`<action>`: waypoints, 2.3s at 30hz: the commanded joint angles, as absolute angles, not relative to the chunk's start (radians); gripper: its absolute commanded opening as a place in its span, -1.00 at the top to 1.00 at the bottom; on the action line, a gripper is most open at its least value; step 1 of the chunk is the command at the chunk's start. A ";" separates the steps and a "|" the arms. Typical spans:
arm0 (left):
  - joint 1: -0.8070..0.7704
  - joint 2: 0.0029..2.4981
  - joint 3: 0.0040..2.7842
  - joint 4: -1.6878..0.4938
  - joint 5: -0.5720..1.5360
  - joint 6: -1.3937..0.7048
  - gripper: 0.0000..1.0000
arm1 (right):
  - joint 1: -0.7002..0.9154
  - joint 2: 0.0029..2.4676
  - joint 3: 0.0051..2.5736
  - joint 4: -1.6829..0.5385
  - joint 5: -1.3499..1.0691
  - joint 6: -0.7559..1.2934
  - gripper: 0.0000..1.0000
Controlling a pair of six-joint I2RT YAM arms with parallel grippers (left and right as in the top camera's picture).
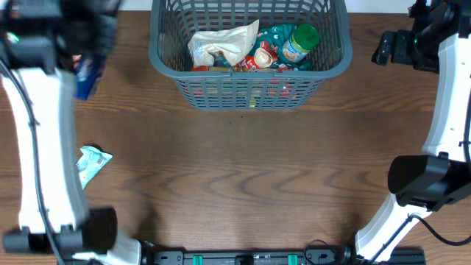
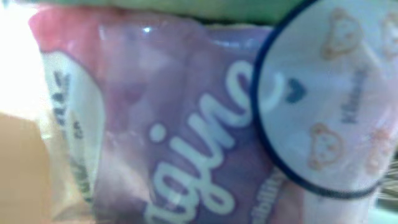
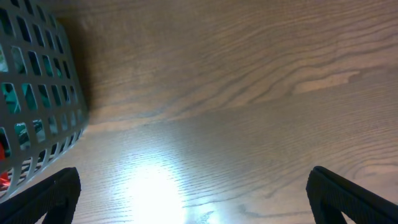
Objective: Pack container
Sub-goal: 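Lift the tissue pack and lower it into the basket with left gripper, then open the left gripper and withdraw it from the basket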
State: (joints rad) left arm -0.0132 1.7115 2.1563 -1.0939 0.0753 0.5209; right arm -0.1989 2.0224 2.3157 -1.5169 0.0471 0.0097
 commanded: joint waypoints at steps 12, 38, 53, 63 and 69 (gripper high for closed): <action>-0.371 1.909 2.162 -0.654 0.080 1.089 0.89 | -0.202 2.030 2.313 -1.537 0.044 -0.021 -0.98; -0.370 2.228 2.162 -0.567 0.106 1.088 -0.64 | -0.202 2.030 2.313 -1.549 0.044 -0.024 -0.99; -0.363 2.165 2.162 -0.578 0.093 0.881 -0.97 | -0.202 2.030 2.313 -1.551 0.044 -0.043 -0.98; -0.302 1.862 2.162 -0.778 -0.143 0.603 -0.97 | -0.202 2.030 2.313 -1.536 0.044 -0.043 -0.98; -0.196 1.634 2.162 -0.900 -0.144 0.488 -0.97 | -0.202 2.030 2.313 -1.526 0.044 -0.043 -0.99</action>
State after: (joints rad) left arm -0.2417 1.7065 2.1544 -0.8635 -0.1051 0.6109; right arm -0.1989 2.0224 2.3157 -1.5276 0.0475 -0.0299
